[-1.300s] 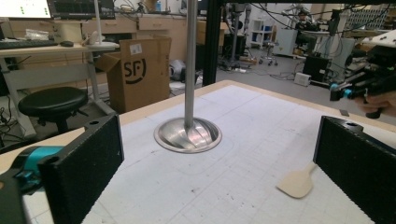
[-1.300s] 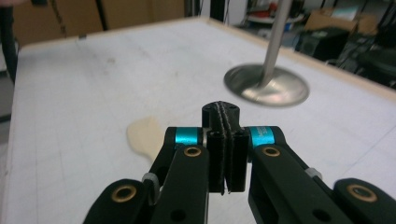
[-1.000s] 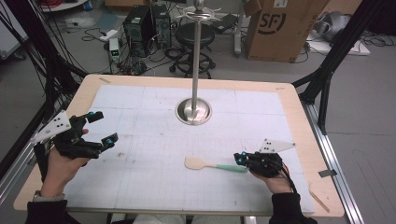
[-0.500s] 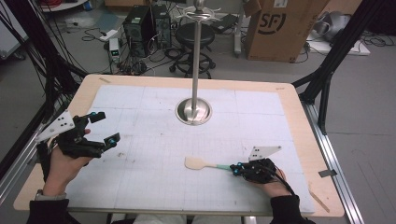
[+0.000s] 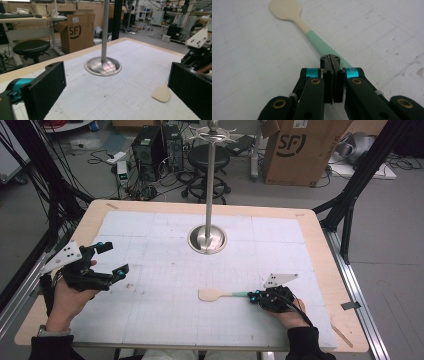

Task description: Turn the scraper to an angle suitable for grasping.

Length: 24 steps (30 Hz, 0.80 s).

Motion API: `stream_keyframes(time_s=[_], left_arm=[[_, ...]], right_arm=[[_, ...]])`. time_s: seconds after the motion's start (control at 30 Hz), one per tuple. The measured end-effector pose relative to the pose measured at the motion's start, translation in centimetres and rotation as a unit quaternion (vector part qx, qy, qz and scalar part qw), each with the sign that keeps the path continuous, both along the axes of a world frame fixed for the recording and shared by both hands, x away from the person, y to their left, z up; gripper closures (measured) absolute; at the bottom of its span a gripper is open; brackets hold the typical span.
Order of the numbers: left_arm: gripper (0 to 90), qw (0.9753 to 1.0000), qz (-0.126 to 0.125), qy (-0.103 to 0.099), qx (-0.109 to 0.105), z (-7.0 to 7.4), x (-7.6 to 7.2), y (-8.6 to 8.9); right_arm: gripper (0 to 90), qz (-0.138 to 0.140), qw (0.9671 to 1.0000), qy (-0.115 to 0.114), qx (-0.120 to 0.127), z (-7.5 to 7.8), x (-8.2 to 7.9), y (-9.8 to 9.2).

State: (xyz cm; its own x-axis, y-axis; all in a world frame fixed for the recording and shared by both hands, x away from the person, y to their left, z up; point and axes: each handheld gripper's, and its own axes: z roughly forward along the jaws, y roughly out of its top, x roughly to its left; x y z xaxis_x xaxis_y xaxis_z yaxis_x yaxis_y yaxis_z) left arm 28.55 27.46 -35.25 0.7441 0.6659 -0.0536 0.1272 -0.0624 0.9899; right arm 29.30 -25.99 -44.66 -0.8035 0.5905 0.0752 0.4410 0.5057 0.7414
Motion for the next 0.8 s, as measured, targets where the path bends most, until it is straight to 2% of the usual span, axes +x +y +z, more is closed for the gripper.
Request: stream_keyframes(time_s=[0.1,0.17,0.2,0.33,0.37,0.47,0.5,0.53,0.57,0.6,0.7,0.8], left_arm=[[2.2,0.9999,-0.002,0.004,0.013,-0.3,-0.2,-0.3],[2.2,0.9998,-0.003,0.005,0.018,-0.4,-0.3,-0.4],[2.2,0.9998,-0.002,0.006,0.017,-0.4,-0.3,-0.4],[2.2,0.9999,0.005,0.006,0.012,-0.4,-0.6,0.1],[2.2,0.9999,0.006,0.006,0.013,-0.3,-0.6,0.3],[2.2,0.9999,0.008,0.005,0.012,-0.3,-0.7,0.5],[2.2,0.9999,0.008,0.005,0.012,-0.3,-0.7,0.5],[2.2,0.9999,0.008,0.004,0.011,-0.3,-0.7,0.5],[2.2,0.9999,0.009,0.005,0.011,-0.3,-0.7,0.6],[2.2,0.9999,0.009,0.005,0.011,-0.3,-0.7,0.5],[2.2,0.9998,0.008,0.007,0.015,-0.4,-0.8,0.5],[2.2,0.9998,0.008,0.006,0.017,-0.4,-1.0,0.5]], right_arm=[[90.0,-0.032,0.9991,-0.022,-0.018,0.0,0.7,0.6],[90.0,-0.041,0.9986,-0.026,-0.021,0.0,1.0,0.7],[90.0,-0.066,0.9969,-0.034,-0.028,0.0,1.8,1.1],[90.0,-0.088,0.9949,-0.039,-0.031,-0.1,2.8,1.6],[90.0,-0.093,0.9939,-0.048,-0.037,-0.1,3.2,2.0],[90.0,-0.098,0.9938,-0.039,-0.037,0.1,3.2,2.2],[90.0,-0.090,0.9951,-0.031,-0.025,0.3,3.2,2.3],[90.0,-0.075,0.9968,-0.027,0.006,0.7,3.0,2.8],[90.0,-0.075,0.9968,-0.027,0.006,0.7,3.0,2.8],[90.0,-0.064,0.9974,-0.028,0.017,1.0,3.1,3.8],[90.0,-0.051,0.9981,-0.026,0.020,1.0,3.3,4.9],[90.0,-0.035,0.9992,-0.014,0.015,0.7,3.7,7.0]])
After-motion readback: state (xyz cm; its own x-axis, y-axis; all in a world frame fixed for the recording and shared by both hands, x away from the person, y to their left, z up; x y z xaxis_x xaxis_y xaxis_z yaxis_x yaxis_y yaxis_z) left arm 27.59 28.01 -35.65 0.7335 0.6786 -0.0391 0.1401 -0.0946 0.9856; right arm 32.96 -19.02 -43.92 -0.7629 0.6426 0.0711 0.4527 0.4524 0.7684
